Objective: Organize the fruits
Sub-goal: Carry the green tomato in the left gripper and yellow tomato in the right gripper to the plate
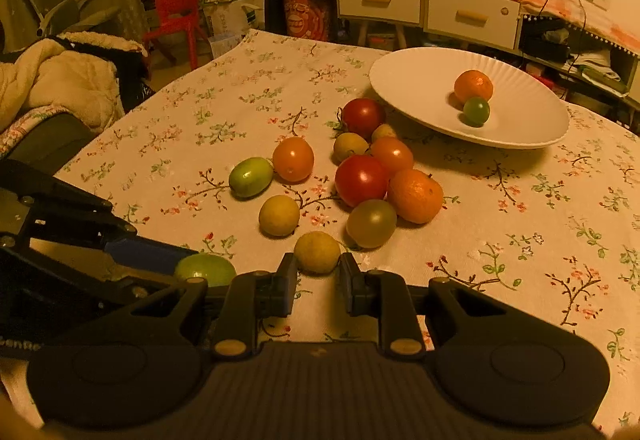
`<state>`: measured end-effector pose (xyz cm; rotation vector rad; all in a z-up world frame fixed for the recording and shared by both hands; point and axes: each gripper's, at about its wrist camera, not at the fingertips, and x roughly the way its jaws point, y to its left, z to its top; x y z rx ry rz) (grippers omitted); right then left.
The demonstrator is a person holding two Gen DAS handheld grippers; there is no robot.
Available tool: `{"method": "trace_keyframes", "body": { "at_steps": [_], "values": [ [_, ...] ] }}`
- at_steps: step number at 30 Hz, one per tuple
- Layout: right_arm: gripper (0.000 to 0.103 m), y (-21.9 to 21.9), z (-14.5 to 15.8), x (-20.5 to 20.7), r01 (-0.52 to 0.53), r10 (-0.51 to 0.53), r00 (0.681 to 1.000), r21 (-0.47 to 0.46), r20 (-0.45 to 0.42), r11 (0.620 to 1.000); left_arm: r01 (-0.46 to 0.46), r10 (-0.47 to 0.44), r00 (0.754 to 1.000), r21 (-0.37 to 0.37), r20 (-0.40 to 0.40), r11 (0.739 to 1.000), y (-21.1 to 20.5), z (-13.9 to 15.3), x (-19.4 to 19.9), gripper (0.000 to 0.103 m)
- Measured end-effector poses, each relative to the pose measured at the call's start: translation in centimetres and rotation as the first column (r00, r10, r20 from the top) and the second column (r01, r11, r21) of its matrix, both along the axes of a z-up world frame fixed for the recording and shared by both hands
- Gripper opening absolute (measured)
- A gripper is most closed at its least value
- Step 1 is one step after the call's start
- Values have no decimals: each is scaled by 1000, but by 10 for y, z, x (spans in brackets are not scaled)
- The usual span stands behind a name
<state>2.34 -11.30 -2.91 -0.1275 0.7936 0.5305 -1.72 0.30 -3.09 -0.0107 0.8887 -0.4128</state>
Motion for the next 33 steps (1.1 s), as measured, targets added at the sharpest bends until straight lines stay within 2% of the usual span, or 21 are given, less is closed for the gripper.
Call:
{"method": "trace_keyframes", "body": {
  "at_steps": [6, 10, 12, 14, 16, 22, 25, 29, 33],
  "values": [
    [11, -2, 6, -2, 8, -8, 1000, 12, -8, 1000, -19, 19, 1000, -18, 18, 1000, 4, 8, 3, 22],
    [11, 2, -2, 0, 14, -15, 1000, -46, -16, 999, -28, 29, 999, -14, 18, 999, 3, 8, 4, 22],
    [15, 0, -9, 2, 22, -24, 999, -58, -34, 998, -32, 32, 999, -10, 11, 999, 4, 6, 5, 22],
    [24, -2, -9, 3, 22, -23, 1000, -36, -19, 999, -39, 39, 999, -11, -4, 999, 6, 4, 6, 22],
    [28, 0, -9, 4, 13, -13, 1000, -43, -4, 999, -50, 50, 999, -14, -18, 999, 7, 2, 7, 22],
    [28, 5, -13, 3, 2, 0, 999, -50, 45, 999, -76, 76, 996, -3, -50, 997, 12, -5, 8, 22],
    [26, 4, -13, 3, -2, 4, 999, -46, 50, 999, -75, 74, 995, -9, -62, 997, 12, -7, 8, 22],
    [17, 3, -12, 3, -7, 10, 999, -40, 51, 999, -68, 68, 996, -5, -56, 998, 11, -6, 7, 22],
    [17, 6, -12, 3, -10, 12, 999, -41, 51, 999, -71, 71, 996, -1, -58, 997, 10, -8, 8, 22]
  ]
}}
